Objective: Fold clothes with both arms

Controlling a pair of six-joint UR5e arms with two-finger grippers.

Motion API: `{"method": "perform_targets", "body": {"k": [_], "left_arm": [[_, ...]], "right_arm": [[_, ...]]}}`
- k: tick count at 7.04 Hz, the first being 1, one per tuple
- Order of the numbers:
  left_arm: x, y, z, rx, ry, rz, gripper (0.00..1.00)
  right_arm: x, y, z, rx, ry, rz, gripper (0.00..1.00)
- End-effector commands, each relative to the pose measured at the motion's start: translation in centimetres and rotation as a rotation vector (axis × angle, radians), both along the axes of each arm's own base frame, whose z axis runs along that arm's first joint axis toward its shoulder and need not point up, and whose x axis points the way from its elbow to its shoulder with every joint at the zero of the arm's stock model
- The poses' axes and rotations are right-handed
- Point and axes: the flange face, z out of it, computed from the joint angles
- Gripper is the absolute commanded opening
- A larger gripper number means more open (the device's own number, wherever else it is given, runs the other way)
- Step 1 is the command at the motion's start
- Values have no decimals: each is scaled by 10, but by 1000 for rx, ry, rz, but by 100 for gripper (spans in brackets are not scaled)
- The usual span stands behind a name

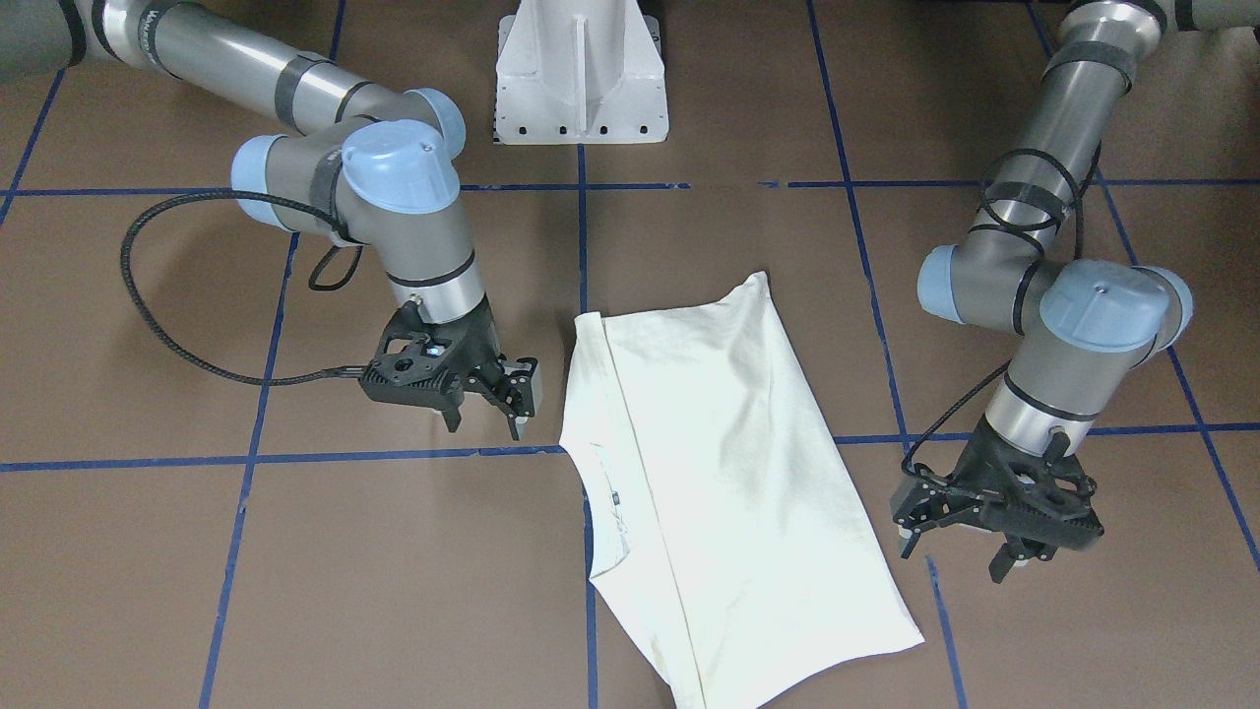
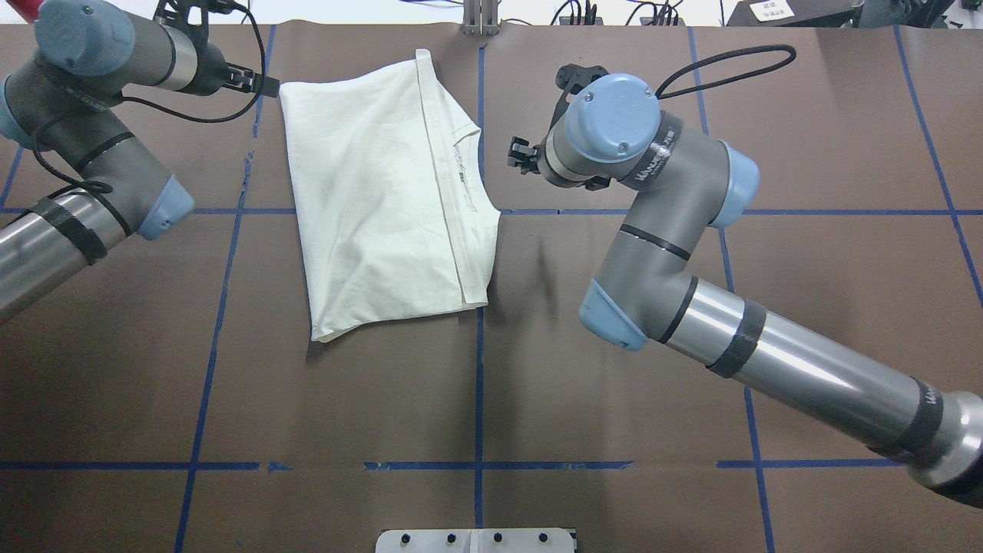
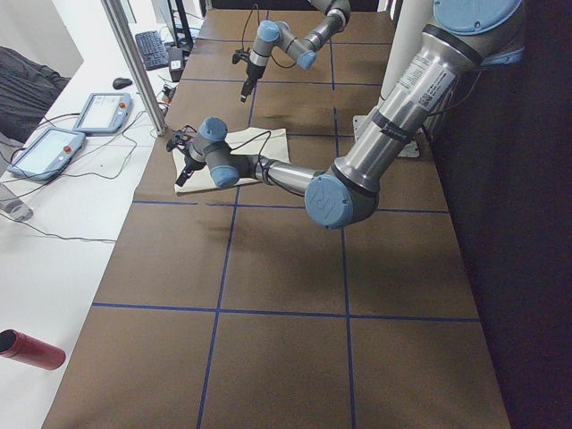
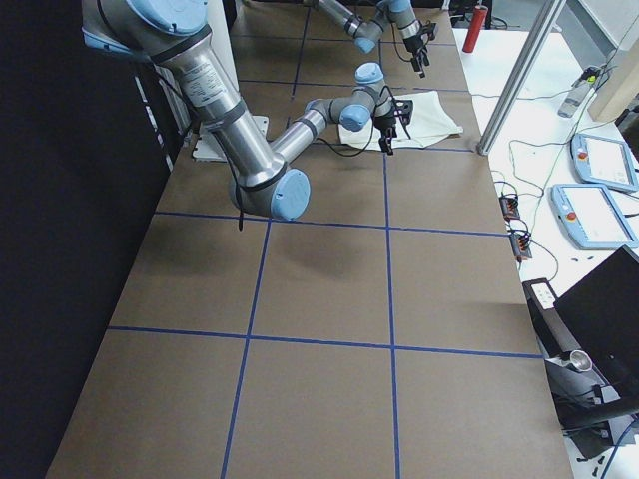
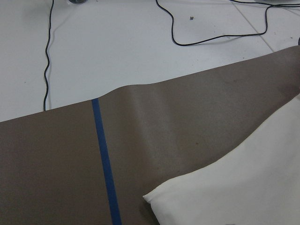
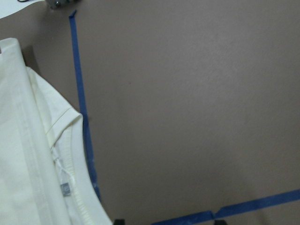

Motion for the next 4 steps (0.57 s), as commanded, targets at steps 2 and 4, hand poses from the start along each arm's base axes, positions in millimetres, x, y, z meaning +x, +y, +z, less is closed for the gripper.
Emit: {"method": "perform_targets", "body": {"k": [2, 4], "left_arm": [[-7, 10, 11, 4, 26, 34, 100], [-6, 12, 14, 2, 25, 35, 100]], "right_arm": [[-78, 9, -19, -30, 42, -22, 64], [-90, 8, -9, -26, 75, -16, 64]]}}
